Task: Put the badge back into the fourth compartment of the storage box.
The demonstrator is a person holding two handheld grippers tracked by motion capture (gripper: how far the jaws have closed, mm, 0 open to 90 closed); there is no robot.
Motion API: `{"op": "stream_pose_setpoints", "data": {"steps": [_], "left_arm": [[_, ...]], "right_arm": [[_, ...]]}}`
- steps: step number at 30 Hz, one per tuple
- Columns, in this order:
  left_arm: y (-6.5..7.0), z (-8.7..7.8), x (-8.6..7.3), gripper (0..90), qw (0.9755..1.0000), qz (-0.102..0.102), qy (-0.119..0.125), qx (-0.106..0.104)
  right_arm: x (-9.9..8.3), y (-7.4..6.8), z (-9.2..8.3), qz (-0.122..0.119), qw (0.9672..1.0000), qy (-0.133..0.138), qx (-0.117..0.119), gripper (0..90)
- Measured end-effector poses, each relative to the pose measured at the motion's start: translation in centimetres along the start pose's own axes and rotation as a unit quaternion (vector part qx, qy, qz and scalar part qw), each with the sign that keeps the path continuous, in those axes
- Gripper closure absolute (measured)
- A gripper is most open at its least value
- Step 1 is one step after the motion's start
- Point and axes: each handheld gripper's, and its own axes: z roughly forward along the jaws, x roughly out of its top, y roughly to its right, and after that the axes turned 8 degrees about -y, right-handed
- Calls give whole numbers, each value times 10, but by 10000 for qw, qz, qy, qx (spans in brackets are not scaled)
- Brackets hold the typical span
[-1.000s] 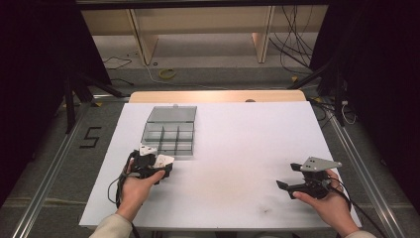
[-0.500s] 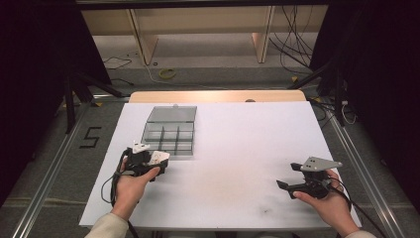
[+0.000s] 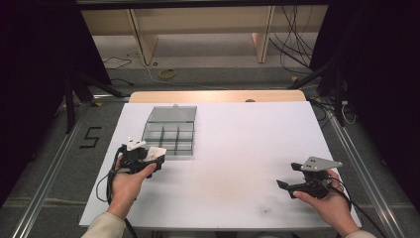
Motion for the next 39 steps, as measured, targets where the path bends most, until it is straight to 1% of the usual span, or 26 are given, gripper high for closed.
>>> {"op": "stream_pose_setpoints", "data": {"steps": [10,16,22,23,26,33,39], "left_arm": [[-5,-5,6,327,9999,-100,126,27],[-6,-7,11,327,9998,-96,188,60],[-7,-7,17,327,9995,-151,262,74],[-7,-8,18,327,9996,-133,247,81],[-7,-7,21,327,9994,-144,284,100],[-11,-4,25,327,9993,-200,278,146],[-14,2,30,327,9992,-203,250,220]], "right_arm": [[0,0,0,4,10000,15,-4,168],[0,0,0,42,10000,33,-19,168],[0,1,1,38,10000,23,-21,168],[0,1,1,35,10000,21,-21,168],[0,1,1,34,10000,20,-17,168],[0,1,1,37,10000,21,-23,168],[0,1,1,39,10000,17,-27,168]]}}
